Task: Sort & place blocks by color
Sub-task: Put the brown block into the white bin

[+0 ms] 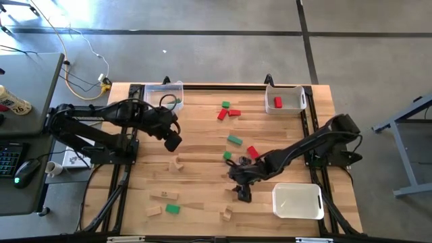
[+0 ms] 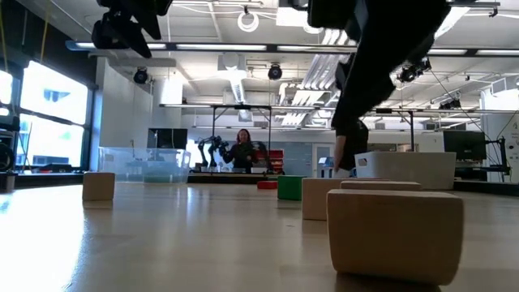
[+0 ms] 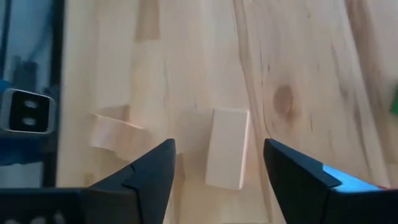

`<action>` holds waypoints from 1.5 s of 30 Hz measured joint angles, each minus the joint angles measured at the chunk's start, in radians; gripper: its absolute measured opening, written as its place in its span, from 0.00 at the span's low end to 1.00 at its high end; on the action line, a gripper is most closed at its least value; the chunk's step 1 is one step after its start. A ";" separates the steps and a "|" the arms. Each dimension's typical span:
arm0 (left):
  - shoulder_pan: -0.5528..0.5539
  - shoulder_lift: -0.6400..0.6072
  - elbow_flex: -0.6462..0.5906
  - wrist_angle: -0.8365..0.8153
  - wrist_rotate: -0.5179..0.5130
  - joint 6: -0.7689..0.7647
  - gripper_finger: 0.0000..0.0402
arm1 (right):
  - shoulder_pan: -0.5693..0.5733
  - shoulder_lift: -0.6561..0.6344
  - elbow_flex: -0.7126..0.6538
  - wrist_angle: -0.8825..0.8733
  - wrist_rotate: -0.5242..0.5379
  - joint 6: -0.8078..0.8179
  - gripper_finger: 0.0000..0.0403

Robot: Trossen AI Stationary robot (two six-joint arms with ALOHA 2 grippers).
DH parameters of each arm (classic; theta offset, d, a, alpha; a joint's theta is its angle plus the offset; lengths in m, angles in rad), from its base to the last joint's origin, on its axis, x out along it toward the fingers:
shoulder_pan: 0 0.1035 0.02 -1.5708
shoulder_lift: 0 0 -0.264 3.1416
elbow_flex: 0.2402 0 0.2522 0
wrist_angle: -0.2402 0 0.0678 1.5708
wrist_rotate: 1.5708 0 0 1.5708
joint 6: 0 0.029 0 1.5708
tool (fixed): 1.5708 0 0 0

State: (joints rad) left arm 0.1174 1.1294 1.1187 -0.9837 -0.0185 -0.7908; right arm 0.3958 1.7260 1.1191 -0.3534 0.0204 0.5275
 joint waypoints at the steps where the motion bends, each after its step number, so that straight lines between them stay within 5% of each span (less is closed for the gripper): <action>1: -0.008 0.000 0.000 0.000 -0.007 -0.003 0.42 | 0.000 0.014 0.000 -0.001 -0.009 0.005 0.58; 23: -0.049 0.000 0.000 0.002 -0.097 -0.066 0.42 | 0.000 0.169 0.000 0.015 0.006 0.038 0.57; 32: -0.049 0.000 0.000 0.002 -0.123 -0.055 0.42 | 0.000 0.166 0.001 0.019 -0.024 0.044 0.25; 45: -0.045 0.000 0.000 0.002 -0.260 0.012 0.42 | -0.005 0.118 0.000 -0.072 -0.005 0.064 0.25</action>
State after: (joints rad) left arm 0.0719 1.1297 1.1183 -0.9818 -0.2784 -0.7789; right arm 0.3908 1.8441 1.1187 -0.4252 0.0155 0.5918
